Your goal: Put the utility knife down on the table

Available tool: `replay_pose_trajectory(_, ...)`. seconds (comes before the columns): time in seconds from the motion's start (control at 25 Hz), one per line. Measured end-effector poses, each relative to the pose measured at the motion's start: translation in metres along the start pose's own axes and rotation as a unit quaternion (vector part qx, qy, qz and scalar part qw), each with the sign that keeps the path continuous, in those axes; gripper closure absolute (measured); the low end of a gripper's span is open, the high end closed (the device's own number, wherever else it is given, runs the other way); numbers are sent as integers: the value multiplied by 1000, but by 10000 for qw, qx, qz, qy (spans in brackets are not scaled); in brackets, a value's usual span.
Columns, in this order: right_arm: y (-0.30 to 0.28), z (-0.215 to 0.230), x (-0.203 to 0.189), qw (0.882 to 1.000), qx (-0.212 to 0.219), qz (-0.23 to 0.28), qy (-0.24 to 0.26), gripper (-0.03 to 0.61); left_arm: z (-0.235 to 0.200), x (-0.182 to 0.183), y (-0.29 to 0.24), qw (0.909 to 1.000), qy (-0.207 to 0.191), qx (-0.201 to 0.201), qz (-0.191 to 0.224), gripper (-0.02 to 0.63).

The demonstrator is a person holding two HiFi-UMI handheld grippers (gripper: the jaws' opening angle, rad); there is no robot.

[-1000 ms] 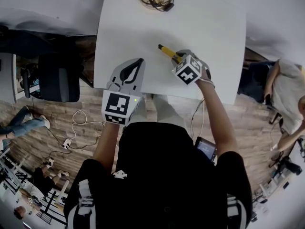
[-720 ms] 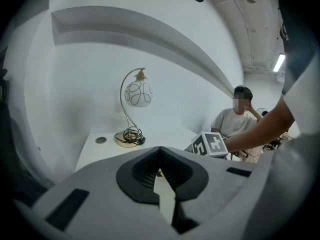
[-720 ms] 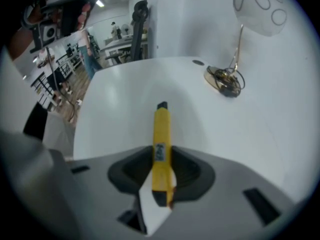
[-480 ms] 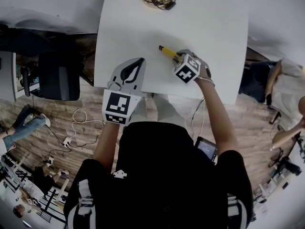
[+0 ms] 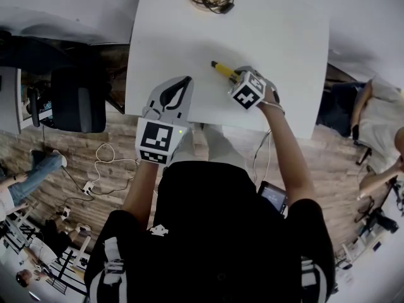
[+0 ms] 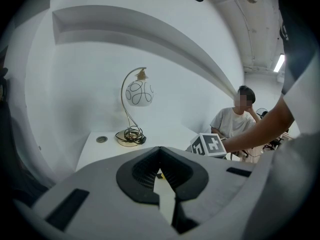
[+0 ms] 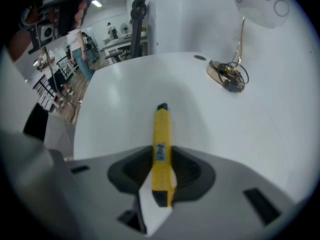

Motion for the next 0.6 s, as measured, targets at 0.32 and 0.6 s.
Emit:
replay_pose_trajectory(0.32, 10, 1, 2, 9999, 61, 91, -122, 414, -1, 5, 4, 10000, -34, 3, 48, 594)
replay_pose_trajectory(0.6, 35, 5, 8, 9977, 17, 472, -477, 416, -1, 18, 7, 9998, -130, -24, 168, 594)
Point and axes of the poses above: the fingertips, and each gripper's own axes: y backward along the fingers, z to its right, x out of its top, the point moved 4 cm from there along y, backward along the fingers, and after that the axes turned 13 degrees about -y, right-handed, at the moved point
